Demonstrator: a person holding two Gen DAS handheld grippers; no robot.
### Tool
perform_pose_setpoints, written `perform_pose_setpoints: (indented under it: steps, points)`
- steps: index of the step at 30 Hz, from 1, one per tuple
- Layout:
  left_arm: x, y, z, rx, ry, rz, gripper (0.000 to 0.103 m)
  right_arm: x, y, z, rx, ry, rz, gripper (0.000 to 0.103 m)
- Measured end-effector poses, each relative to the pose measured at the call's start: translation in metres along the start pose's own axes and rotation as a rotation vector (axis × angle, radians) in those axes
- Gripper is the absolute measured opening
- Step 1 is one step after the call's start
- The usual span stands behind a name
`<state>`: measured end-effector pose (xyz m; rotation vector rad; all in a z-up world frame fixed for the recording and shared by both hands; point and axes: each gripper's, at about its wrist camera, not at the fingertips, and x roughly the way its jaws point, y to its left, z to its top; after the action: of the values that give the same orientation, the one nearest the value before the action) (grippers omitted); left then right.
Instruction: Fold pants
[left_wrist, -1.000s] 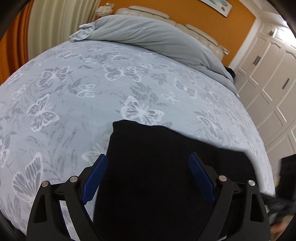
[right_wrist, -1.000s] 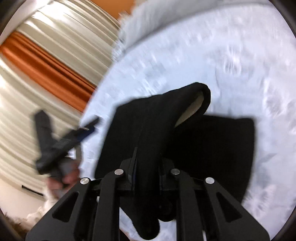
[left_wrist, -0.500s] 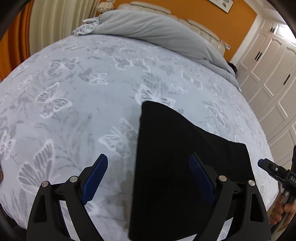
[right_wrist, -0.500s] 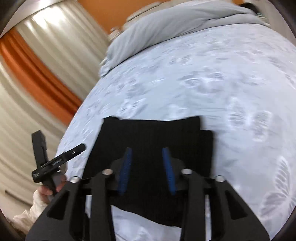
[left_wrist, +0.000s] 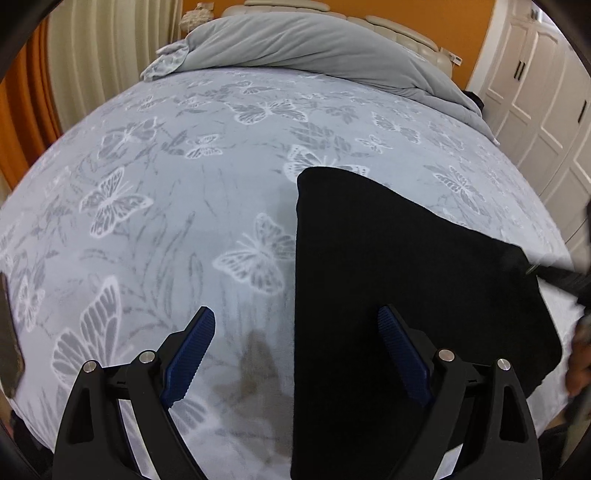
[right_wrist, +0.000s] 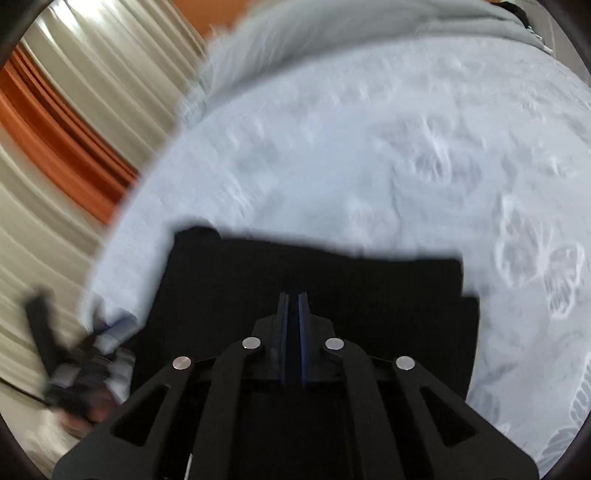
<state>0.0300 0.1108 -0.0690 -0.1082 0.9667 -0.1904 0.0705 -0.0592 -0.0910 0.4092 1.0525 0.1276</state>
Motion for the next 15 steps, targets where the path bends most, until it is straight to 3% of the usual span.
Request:
perform_pose_setpoints:
  steps: [2, 5, 6, 7, 9, 13, 15]
  points:
    - [-0.008, 0.0, -0.002, -0.011, 0.011, -0.044, 0.087, -0.018, -0.015, 0.002, 0.108, -0.018, 0.066, 0.0]
    - [-0.029, 0.004, -0.008, -0.019, -0.016, -0.145, 0.087, -0.067, -0.011, -0.009, 0.022, -0.121, -0.073, 0.02]
    - [-0.032, 0.007, -0.01, -0.028, -0.015, -0.167, 0.087, -0.078, -0.014, -0.017, 0.02, -0.137, -0.09, 0.066]
    - [-0.033, 0.009, -0.012, -0.04, -0.005, -0.193, 0.088, -0.087, -0.019, -0.026, 0.031, -0.159, -0.103, 0.098]
    - [-0.023, 0.017, -0.017, -0.079, 0.049, -0.237, 0.088, -0.097, -0.034, -0.049, 0.052, -0.16, -0.092, 0.098]
    - [0.02, 0.03, -0.03, -0.235, 0.236, -0.354, 0.088, -0.07, -0.057, -0.073, 0.158, -0.013, -0.002, 0.098]
    - [0.023, 0.03, -0.027, -0.256, 0.221, -0.367, 0.092, -0.057, -0.058, -0.078, 0.165, 0.043, 0.05, 0.098]
